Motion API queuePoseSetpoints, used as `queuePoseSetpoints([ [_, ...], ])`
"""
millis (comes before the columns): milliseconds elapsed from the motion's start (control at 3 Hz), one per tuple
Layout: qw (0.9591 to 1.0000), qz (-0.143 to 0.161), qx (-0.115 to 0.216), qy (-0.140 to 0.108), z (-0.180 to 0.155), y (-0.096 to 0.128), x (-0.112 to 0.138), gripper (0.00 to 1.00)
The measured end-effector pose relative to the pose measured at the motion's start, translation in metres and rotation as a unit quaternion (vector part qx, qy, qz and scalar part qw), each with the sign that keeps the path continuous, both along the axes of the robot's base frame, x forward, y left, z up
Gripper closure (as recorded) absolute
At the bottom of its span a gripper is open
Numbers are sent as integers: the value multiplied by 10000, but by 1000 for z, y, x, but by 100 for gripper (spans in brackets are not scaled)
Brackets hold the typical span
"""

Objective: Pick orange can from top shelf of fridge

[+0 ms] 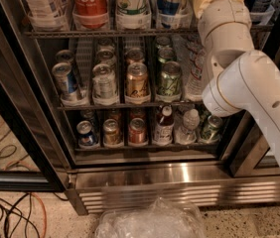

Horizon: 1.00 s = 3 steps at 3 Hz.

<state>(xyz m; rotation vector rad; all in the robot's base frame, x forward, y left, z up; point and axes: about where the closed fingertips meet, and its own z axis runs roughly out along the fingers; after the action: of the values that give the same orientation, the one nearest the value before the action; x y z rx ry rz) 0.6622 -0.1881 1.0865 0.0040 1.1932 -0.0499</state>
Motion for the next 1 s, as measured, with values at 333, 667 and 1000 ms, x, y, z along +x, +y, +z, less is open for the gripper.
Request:
queuePoseSetpoints([
  [333,9997,-61,26,-222,5,-1,-1,100],
  [667,9985,-238,124,-474,-2,-4,-7,100],
  [1000,9982,-246,114,-536,1,-4,-7,100],
])
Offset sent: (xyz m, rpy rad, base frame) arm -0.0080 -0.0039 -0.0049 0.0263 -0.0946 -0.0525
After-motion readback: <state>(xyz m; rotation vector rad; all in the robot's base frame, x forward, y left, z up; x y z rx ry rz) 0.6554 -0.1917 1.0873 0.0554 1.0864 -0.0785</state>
